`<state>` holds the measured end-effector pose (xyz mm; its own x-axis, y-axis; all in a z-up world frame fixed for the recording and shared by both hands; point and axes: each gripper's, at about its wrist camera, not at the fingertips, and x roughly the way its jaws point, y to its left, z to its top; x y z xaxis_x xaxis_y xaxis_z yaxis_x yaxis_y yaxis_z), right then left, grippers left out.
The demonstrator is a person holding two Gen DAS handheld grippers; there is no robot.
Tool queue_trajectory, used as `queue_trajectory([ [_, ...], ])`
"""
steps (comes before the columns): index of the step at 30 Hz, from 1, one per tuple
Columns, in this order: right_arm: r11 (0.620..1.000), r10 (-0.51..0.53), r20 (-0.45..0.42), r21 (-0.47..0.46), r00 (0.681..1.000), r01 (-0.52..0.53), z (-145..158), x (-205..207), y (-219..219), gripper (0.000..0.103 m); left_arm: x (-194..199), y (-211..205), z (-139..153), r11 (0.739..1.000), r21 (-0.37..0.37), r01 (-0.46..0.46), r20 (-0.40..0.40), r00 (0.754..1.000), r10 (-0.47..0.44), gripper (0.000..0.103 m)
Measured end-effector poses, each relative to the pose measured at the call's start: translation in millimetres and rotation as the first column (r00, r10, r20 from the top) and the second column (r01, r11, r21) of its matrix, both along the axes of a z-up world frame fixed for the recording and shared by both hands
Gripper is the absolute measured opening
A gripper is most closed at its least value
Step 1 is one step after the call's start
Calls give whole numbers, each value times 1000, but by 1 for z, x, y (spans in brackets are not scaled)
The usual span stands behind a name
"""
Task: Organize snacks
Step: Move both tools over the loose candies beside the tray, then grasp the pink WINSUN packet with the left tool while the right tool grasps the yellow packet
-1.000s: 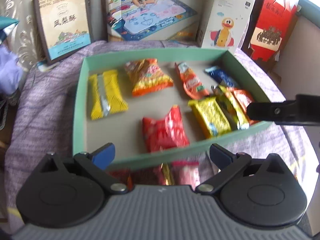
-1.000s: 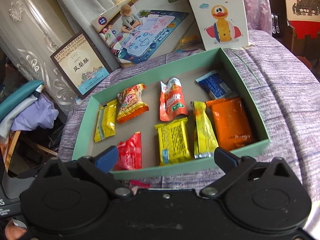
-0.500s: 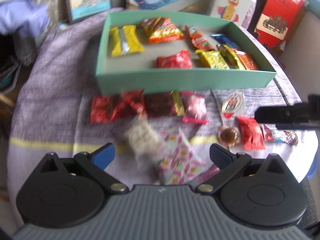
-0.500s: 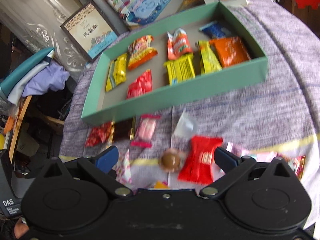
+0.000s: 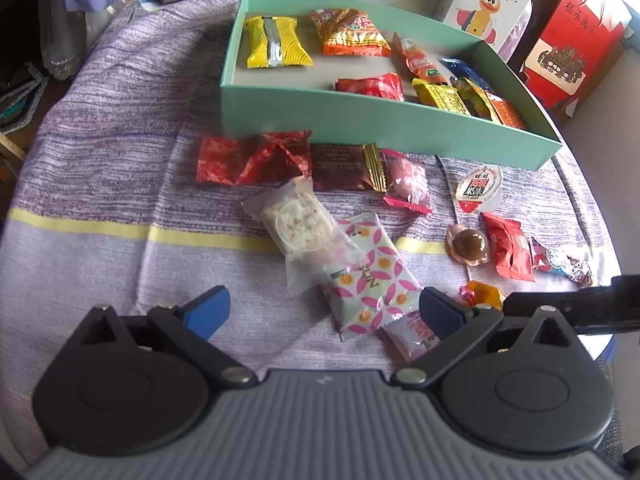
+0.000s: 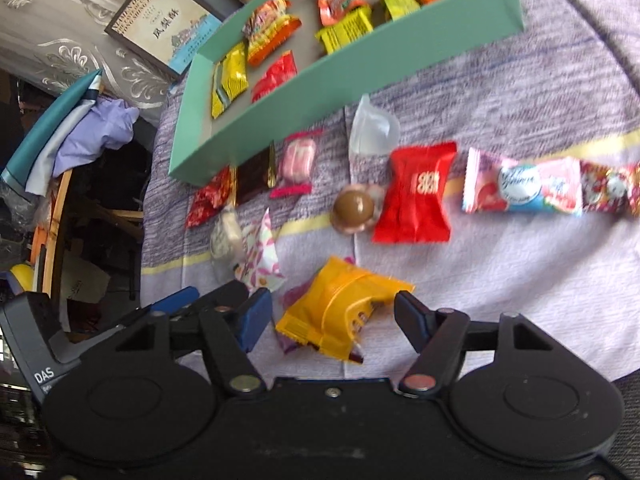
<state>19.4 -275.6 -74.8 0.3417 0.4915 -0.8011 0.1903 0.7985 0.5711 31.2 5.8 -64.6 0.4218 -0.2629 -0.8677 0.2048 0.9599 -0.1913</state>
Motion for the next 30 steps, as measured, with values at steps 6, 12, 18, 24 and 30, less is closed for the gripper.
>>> queue_trajectory([
  [6, 996, 28, 34, -87, 999, -25, -7, 9, 16, 54, 2, 3, -3, 1000, 3, -19, -13, 1000, 19, 103],
  [12, 979, 38, 118, -205, 992, -13, -1, 7, 10, 42, 7, -5, -2, 1000, 5, -26, -18, 999, 26, 103],
  [18, 958, 18, 146, -286, 989, 24, -6, -3, -14, 42, 17, -30, -5, 1000, -24, -14, -39, 999, 13, 86],
  [24, 963, 2, 178, -265, 984, 46, -9, -8, -27, 42, 12, -72, -7, 991, 64, 120, 16, 993, -121, 59],
  [30, 961, 15, 207, -272, 978, 43, -12, -9, -28, 42, 5, -94, -9, 974, 121, 193, 21, 980, -197, 60],
])
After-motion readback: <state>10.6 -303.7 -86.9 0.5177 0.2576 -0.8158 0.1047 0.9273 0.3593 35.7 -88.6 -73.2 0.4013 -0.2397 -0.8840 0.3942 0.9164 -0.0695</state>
